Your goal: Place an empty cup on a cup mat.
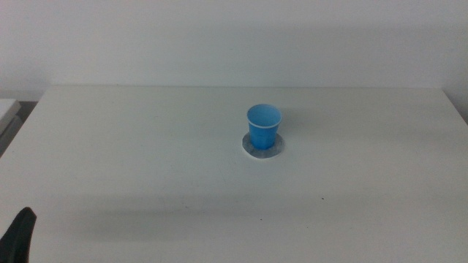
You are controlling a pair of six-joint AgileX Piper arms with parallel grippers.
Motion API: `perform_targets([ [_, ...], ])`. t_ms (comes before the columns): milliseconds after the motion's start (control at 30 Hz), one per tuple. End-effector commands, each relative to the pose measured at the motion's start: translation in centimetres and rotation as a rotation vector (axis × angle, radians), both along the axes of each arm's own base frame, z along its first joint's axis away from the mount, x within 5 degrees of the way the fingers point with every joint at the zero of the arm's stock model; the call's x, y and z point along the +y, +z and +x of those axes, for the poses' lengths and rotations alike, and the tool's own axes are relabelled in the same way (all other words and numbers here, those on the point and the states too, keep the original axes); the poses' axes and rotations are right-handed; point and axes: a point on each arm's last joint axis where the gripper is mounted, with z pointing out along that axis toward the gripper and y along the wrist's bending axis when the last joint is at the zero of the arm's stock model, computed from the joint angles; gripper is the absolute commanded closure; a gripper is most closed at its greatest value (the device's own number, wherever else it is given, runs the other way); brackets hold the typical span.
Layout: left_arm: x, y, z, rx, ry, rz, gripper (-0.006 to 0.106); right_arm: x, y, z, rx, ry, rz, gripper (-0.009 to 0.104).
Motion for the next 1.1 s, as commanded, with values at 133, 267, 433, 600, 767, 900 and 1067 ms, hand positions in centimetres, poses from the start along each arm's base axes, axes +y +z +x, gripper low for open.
perform_targets([
  [133, 0.0, 0.1, 0.0, -0.015, -0.004, -0.011, 0.007, -0.4, -3.3, -3.5, -0.059, 0.090, -0.028, 0.004],
  [267, 0.0, 0.1, 0.0, -0.015, -0.004, -0.011, 0.007, -0.3, -5.7, -5.1, -0.150, 0.165, -0.098, 0.004],
  [433, 0.0, 0.1, 0.0, -0.015, -0.004, -0.011, 0.007, 0.4, -8.0, -6.6, -0.351, 0.231, -0.246, 0.004],
  [600, 0.0, 0.1, 0.0, -0.015, -0.004, -0.011, 0.007, 0.6, -11.6, -6.3, -0.338, 0.186, -0.217, 0.003],
  [767, 0.0, 0.1, 0.0, -0.015, -0.004, -0.011, 0.007, 0.4, -13.5, -5.9, -0.449, 0.155, -0.241, 0.003],
  [900, 0.0, 0.1, 0.0, -0.015, -0.004, -0.011, 0.007, 0.3, -14.4, -5.6, -0.437, 0.144, -0.210, 0.003],
  [1067, 0.0, 0.1, 0.0, -0.015, -0.004, -0.011, 0.007, 0.3, -14.0, -5.6, -0.493, 0.097, -0.041, 0.003],
])
